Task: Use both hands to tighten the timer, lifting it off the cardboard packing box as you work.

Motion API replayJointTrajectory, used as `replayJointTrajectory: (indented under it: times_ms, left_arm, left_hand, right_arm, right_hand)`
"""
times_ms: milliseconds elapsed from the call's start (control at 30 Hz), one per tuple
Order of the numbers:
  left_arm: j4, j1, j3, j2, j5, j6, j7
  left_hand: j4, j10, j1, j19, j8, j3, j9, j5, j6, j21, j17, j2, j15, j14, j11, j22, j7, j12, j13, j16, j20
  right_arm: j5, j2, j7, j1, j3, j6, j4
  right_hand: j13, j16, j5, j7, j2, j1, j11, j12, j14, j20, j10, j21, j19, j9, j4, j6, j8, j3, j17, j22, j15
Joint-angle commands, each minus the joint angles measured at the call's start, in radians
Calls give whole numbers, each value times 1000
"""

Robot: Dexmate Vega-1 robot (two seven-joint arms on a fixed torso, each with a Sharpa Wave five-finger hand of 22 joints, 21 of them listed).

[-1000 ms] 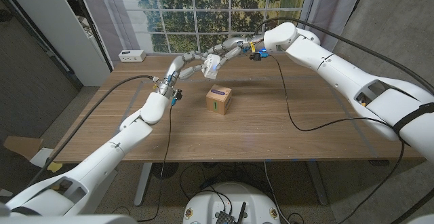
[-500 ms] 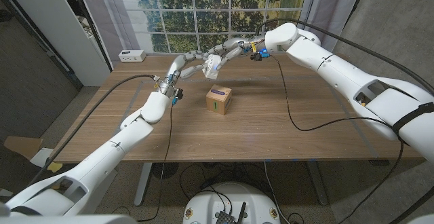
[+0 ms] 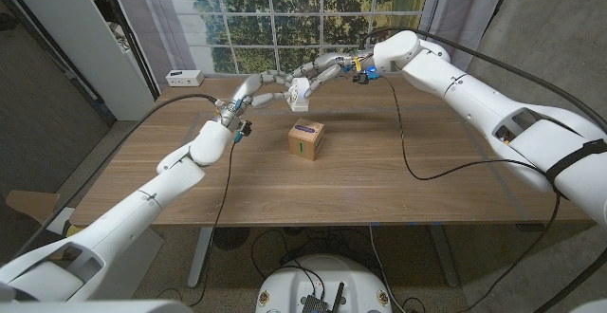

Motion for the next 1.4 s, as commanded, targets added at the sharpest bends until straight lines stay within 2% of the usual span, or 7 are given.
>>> replayJointTrajectory:
  times_ms: [33,400,833,1000,1100,1233,1400]
  left_arm:
    - [-15,-42,17,51,129,-90,-9]
    - [-9,-125,42,103,329,-196,-27]
    - [62,-325,101,143,472,-389,-176]
    - [75,-301,76,115,400,-383,-162]
    - [63,-254,45,89,285,-334,-162]
    - [16,-200,12,82,196,-253,-181]
    - [-58,-125,-33,80,170,-159,-144]
  left_hand:
    - [6,17,7,17,7,-10,4,2,41,13,3,3,-84,18,-11,5,-21,9,5,7,-2]
    - [13,24,8,15,11,-24,0,0,67,14,7,-2,-95,7,-33,7,-30,9,6,3,-12]
    - [21,24,6,10,8,-38,-5,1,79,15,12,-1,-101,-7,-54,9,-55,5,6,1,-18]
    - [41,15,-4,11,-17,-48,0,0,21,18,17,21,-104,-6,-30,11,-47,-1,8,7,-21]
    - [66,5,-38,13,-51,-72,5,-10,-56,22,18,29,-96,-3,7,12,-45,-6,11,9,-24]
    - [95,-2,-92,12,-62,-111,10,-23,-75,23,19,14,-90,-1,20,11,-31,-8,15,11,-26]
    - [104,-16,-123,7,-79,-144,5,-32,-94,21,18,-13,-69,-11,16,10,-3,-14,18,7,-21]
  right_arm:
    - [40,18,40,11,11,12,65]
    - [59,43,80,34,10,23,144]
    - [66,88,131,70,4,64,267]
    - [72,93,133,69,11,68,285]
    - [80,98,144,74,14,70,304]
    - [87,103,153,75,20,78,316]
    - [89,92,141,65,28,78,290]
  right_hand:
    - [120,6,7,5,9,14,-24,36,13,-13,37,3,10,3,4,8,-1,13,5,3,-181]
    - [124,6,8,13,9,11,-18,41,24,-20,48,4,18,2,7,11,-3,14,5,3,-180]
    - [129,6,8,15,9,9,-19,41,27,-28,48,4,20,2,9,12,-7,14,7,3,-181]
    - [131,4,9,16,9,8,-18,41,27,-29,48,3,19,1,10,11,-8,15,7,3,-179]
    - [132,4,9,18,8,7,-18,40,27,-29,47,3,19,1,11,11,-9,14,7,2,-179]
    - [133,3,9,17,8,4,-15,41,28,-28,50,2,18,1,13,8,-11,14,7,2,-178]
    - [135,3,9,16,8,2,-17,44,36,-28,58,2,19,1,14,9,-12,15,7,2,-179]
